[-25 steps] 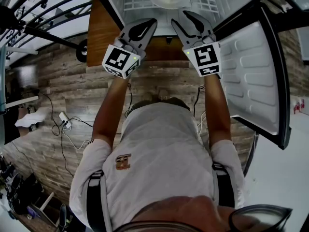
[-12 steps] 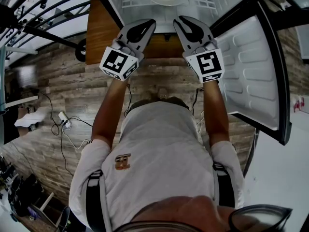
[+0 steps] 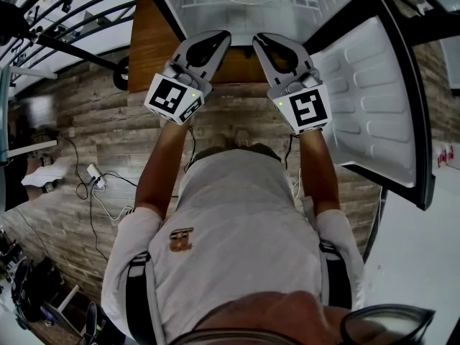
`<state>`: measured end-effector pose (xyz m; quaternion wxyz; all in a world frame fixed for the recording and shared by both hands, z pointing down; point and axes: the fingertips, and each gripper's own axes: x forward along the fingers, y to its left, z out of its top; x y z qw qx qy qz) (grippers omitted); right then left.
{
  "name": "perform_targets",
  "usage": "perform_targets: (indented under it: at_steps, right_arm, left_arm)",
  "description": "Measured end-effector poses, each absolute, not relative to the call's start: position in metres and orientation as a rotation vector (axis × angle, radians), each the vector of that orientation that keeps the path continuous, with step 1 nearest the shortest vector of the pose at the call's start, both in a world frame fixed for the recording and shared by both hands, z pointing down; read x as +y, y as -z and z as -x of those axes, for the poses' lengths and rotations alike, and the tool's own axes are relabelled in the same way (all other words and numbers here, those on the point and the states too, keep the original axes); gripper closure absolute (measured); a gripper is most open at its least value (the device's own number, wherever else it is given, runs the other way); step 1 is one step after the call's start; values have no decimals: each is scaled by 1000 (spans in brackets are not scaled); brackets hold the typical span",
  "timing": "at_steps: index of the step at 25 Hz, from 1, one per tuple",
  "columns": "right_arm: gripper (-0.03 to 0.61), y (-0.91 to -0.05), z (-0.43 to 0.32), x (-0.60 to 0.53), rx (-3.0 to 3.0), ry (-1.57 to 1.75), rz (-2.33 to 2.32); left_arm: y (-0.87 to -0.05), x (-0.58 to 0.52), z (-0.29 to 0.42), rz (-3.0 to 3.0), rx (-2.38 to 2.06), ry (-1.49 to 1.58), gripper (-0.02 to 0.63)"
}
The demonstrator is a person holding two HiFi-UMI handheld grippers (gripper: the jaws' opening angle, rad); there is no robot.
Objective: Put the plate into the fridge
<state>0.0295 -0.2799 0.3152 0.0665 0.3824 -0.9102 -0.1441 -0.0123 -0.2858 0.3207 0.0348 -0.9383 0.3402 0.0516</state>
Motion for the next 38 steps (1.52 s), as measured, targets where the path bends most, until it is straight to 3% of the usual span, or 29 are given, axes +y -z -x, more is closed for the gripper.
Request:
perform_targets:
  at_steps: [38]
  right_arm:
    - [546,-308,-25,-237,-2920,373,-1116]
  left_arm:
    - [-304,-244,3,2906,964,-273,595]
